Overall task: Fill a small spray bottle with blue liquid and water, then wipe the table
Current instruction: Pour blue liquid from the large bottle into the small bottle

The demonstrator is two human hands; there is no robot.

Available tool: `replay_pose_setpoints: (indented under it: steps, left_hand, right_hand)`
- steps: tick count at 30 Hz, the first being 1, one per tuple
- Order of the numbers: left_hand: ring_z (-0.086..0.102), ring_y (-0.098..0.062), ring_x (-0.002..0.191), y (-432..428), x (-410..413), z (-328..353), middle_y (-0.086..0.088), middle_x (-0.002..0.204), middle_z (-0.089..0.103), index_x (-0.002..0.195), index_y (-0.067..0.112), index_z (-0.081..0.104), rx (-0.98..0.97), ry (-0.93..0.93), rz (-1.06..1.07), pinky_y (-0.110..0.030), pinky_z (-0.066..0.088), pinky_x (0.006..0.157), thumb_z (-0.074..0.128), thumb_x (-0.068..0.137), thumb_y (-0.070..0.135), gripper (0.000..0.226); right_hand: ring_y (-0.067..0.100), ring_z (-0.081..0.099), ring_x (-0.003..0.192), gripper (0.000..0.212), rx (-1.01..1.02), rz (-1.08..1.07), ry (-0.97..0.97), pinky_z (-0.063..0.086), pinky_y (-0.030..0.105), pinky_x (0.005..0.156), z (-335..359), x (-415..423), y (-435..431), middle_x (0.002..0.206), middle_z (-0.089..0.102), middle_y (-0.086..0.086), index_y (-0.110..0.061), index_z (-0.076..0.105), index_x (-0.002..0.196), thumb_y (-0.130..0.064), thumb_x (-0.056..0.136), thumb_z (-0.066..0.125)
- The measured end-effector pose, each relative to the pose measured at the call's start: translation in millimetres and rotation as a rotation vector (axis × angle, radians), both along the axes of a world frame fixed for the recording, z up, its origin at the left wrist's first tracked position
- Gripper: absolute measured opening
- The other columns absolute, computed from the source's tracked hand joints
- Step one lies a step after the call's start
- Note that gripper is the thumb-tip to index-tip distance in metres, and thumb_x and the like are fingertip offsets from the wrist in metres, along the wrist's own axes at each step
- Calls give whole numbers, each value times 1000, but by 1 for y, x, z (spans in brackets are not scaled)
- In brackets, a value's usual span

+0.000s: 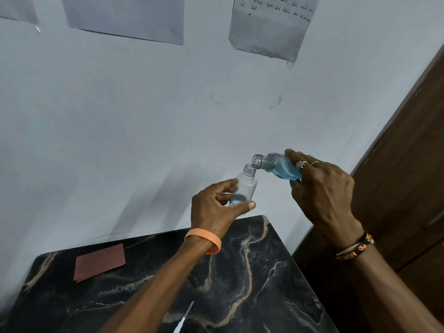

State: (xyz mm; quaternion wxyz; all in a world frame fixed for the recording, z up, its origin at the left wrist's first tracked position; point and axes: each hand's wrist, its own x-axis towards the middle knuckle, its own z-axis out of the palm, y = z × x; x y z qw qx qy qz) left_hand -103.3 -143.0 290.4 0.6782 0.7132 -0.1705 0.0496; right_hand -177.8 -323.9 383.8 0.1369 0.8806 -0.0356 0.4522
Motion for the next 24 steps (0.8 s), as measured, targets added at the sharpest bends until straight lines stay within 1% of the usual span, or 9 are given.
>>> replay_pose_setpoints:
  steps: [2, 4, 9, 13, 17, 20, 24]
  left_hand:
    - [63, 17, 80, 0, 2, -2, 37, 89, 61, 114, 30, 70, 9, -7, 12, -3, 46, 64, 89, 52, 49, 69]
    - [63, 17, 80, 0, 2, -2, 37, 88, 61, 115, 30, 70, 14, -14, 17, -2, 46, 64, 90, 54, 45, 66]
    - [62, 19, 81, 0, 2, -2, 39, 89, 60, 116, 30, 69, 11, -20, 18, -3, 46, 63, 88, 53, 49, 68]
    - [63, 18, 81, -1, 3, -2, 36, 92, 61, 117, 30, 69, 8, -16, 16, -3, 47, 65, 90, 54, 46, 68]
    - [62, 18, 81, -1, 2, -2, 38, 89, 61, 115, 31, 69, 10, -15, 13, -3, 46, 64, 90, 54, 46, 66]
    - [62, 18, 81, -1, 2, -2, 38, 88, 61, 115, 30, 69, 5, -14, 14, -2, 45, 63, 90, 54, 45, 65]
    - [61, 20, 81, 0, 1, -1, 36, 93, 60, 116, 29, 69, 1, -14, 11, -2, 45, 63, 89, 54, 46, 68]
  right_hand:
    - [34, 74, 85, 62, 9, 6, 0, 58, 37, 67, 0, 1, -1, 104, 75, 12, -11, 73, 117, 0, 57, 85]
    - [34, 74, 86, 62, 14, 11, 1, 58, 37, 68, 0, 1, -1, 105, 75, 12, -11, 73, 117, 0, 57, 85]
    - [34, 74, 86, 61, 14, 14, 1, 59, 38, 68, 0, 1, -1, 105, 75, 12, -11, 73, 117, 1, 58, 84]
    - [33, 74, 87, 59, 14, 12, 1, 59, 39, 70, 0, 1, -1, 105, 75, 12, -11, 73, 117, 1, 60, 84]
    - [34, 74, 87, 59, 14, 8, 10, 59, 40, 70, 0, 0, -1, 106, 75, 13, -11, 73, 118, 0, 62, 84]
    - [33, 74, 87, 59, 13, 4, 2, 58, 38, 69, 0, 1, -2, 105, 75, 11, -12, 73, 118, 0, 61, 83]
    - [32, 73, 92, 59, 23, 5, 14, 58, 37, 71, -2, 2, -3, 108, 75, 10, -13, 72, 120, -1, 63, 82]
